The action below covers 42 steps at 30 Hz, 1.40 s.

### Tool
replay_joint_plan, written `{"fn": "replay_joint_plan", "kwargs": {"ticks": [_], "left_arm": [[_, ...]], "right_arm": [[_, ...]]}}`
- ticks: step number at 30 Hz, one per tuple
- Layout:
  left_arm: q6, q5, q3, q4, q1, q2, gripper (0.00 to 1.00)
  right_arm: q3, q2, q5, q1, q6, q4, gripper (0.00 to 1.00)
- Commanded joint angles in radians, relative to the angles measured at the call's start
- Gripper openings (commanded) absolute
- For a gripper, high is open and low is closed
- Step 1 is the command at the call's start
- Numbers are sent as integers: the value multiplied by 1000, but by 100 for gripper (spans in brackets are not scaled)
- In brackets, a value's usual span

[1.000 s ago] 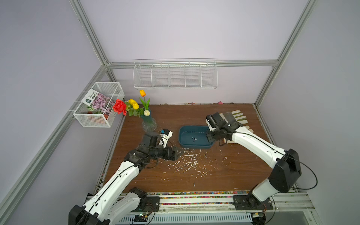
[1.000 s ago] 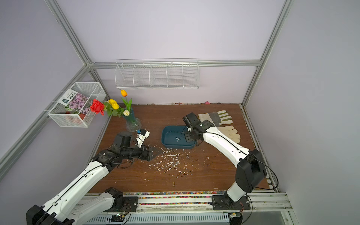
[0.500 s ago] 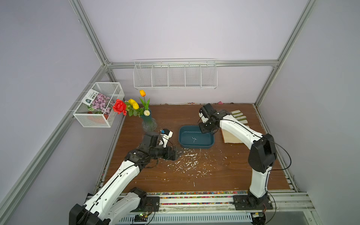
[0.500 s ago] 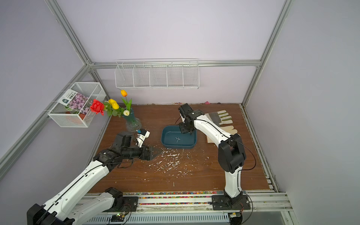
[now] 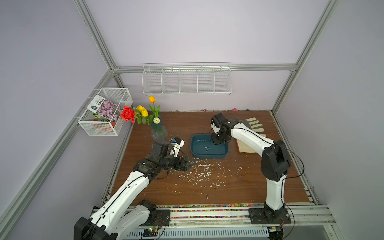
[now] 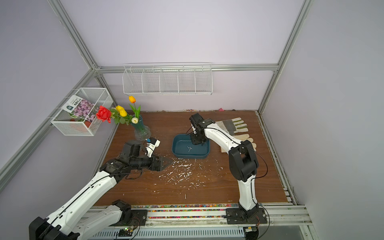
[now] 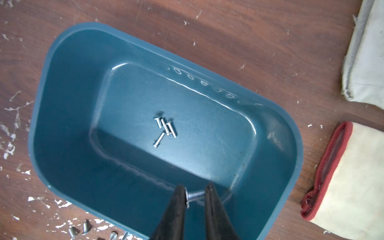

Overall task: Put the screws on the desktop into the storage box
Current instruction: Place the screw in the storage box, then pick up the screw from the center of the board.

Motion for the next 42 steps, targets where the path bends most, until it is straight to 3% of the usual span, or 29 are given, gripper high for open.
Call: {"fn": "replay_joint_plan", "kwargs": {"ticks": [1, 12, 20, 34, 42], "left_arm": [[12, 15, -8, -3, 0, 11, 100], [12, 16, -8, -3, 3, 17, 100], [11, 8, -7, -4, 5, 16, 100], [8, -35, -3, -18, 5, 35, 100], [8, -92, 9, -47, 5, 71, 100]], "right_arm": [[-26, 35, -17, -7, 7, 20, 18], [-52, 84, -23, -11, 5, 45, 18], [-77, 71, -23, -25, 3, 60, 40], [-143, -11, -19, -33, -6, 75, 46], [-293, -161, -72, -33, -31, 176, 81]]}}
